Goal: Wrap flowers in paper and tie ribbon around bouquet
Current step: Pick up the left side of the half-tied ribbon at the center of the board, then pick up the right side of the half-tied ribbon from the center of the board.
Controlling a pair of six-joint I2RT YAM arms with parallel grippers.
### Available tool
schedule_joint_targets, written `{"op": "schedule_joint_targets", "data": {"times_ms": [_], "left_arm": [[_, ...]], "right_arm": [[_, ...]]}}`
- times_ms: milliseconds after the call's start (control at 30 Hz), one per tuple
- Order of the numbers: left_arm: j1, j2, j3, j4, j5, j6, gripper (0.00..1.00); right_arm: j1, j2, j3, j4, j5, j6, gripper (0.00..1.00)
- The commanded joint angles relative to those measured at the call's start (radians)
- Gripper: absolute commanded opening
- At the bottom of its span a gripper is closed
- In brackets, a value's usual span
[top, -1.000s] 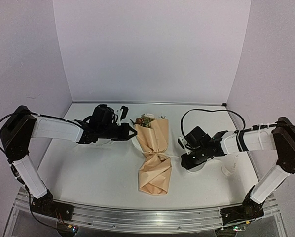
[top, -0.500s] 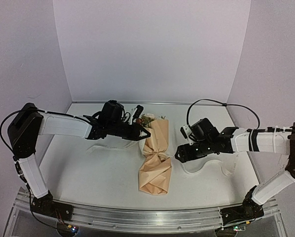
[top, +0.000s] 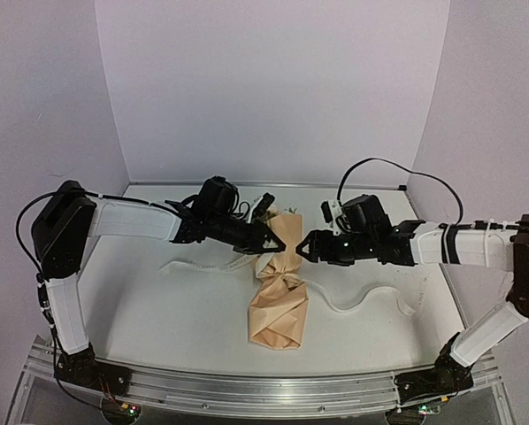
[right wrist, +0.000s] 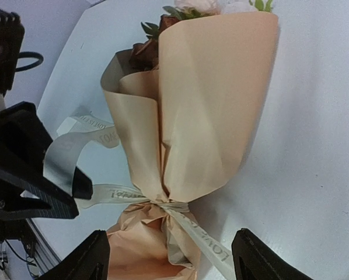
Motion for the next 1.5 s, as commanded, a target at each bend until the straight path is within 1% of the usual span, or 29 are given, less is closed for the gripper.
{"op": "schedule_joint_targets", "data": {"times_ms": [0, 233, 300, 333, 433, 567, 767, 867, 1033, 1133, 1367, 1400, 1467], "left_arm": [[-0.047, 0.052, 0.119, -0.159, 0.063, 0.090, 0.18], [-0.118, 0.126, 0.254, -0.359, 0.075, 0.257, 0.20], [-0.132, 0.157, 0.302, -0.420, 0.066, 0.298, 0.20], [-0.136, 0.170, 0.325, -0.454, 0.065, 0.312, 0.19], [-0.153, 0.216, 0.399, -0.524, 0.038, 0.359, 0.18], [-0.170, 0.272, 0.497, -0.621, 0.021, 0.429, 0.17], [-0.170, 0.300, 0.572, -0.689, -0.027, 0.520, 0.16], [-0.170, 0.302, 0.599, -0.704, -0.053, 0.560, 0.15], [-0.170, 0.305, 0.620, -0.712, -0.048, 0.599, 0.15], [-0.169, 0.291, 0.608, -0.702, -0.048, 0.615, 0.15], [-0.169, 0.268, 0.570, -0.676, -0.042, 0.647, 0.15], [-0.169, 0.264, 0.565, -0.669, -0.043, 0.647, 0.15], [-0.167, 0.262, 0.558, -0.656, -0.039, 0.651, 0.15]], "right_arm": [[-0.046, -0.099, -0.079, -0.020, 0.072, 0.041, 0.75], [-0.097, -0.200, -0.180, -0.146, 0.091, -0.022, 0.77], [-0.102, -0.230, -0.191, -0.241, 0.168, -0.029, 0.77], [-0.103, -0.241, -0.186, -0.305, 0.243, -0.024, 0.77], [-0.103, -0.278, -0.183, -0.464, 0.397, 0.045, 0.75], [-0.104, -0.281, -0.178, -0.562, 0.438, 0.193, 0.73], [-0.103, -0.170, -0.118, -0.580, 0.405, 0.375, 0.69], [-0.103, -0.131, -0.108, -0.581, 0.430, 0.451, 0.68], [-0.104, -0.056, -0.102, -0.565, 0.473, 0.550, 0.67], [-0.104, -0.007, -0.106, -0.513, 0.498, 0.588, 0.61], [-0.108, 0.082, -0.120, -0.397, 0.536, 0.639, 0.54], [-0.109, 0.092, -0.123, -0.380, 0.530, 0.640, 0.52], [-0.114, 0.110, -0.123, -0.362, 0.513, 0.640, 0.40]]}}
